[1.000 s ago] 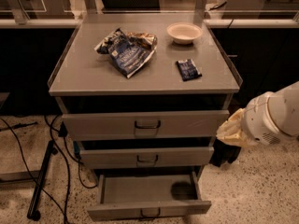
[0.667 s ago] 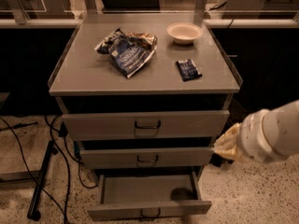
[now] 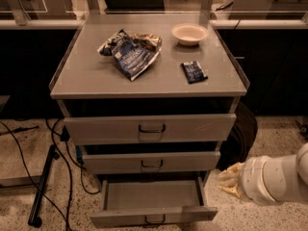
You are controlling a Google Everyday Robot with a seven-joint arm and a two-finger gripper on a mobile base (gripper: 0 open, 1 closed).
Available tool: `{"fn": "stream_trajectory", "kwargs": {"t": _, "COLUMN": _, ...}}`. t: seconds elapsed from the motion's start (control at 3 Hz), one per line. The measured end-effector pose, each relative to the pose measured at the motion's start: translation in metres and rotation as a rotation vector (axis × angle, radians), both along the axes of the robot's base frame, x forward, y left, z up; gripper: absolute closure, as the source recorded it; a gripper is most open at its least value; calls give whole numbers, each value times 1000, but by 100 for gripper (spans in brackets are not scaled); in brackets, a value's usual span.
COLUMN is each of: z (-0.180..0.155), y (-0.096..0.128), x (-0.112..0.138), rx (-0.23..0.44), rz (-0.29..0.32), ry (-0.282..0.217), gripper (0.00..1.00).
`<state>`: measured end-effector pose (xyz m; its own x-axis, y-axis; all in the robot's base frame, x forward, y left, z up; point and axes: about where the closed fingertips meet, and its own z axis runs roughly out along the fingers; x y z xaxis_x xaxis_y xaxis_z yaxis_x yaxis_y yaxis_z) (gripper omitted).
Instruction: Close bottom drawer
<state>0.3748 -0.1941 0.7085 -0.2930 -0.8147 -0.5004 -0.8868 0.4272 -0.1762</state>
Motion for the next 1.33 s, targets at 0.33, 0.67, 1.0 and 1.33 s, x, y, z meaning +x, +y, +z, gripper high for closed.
{"fn": "stream_trajectory", "kwargs": {"t": 0.33, "z": -76, "y": 10, "x": -6, "rx": 98, "rz": 63, "ry": 64, "gripper": 100}}
{"fn": "stream_trajectory", "kwargs": {"t": 0.67, "z": -76, "y": 10, "x": -6, "rx": 98, "rz": 63, "ry": 64, "gripper": 100}}
{"fn": "stream_trajectory", "kwargs": {"t": 1.0, "z": -96, "y": 7, "x": -4, "rx": 102, "rz": 64, "ry": 63, "gripper": 100}}
{"fn": "stream_trajectory", "kwargs": {"t": 1.33, "z": -134, "y": 3, "x": -5, "rx": 100, "rz": 86, "ry": 43, "gripper": 100}}
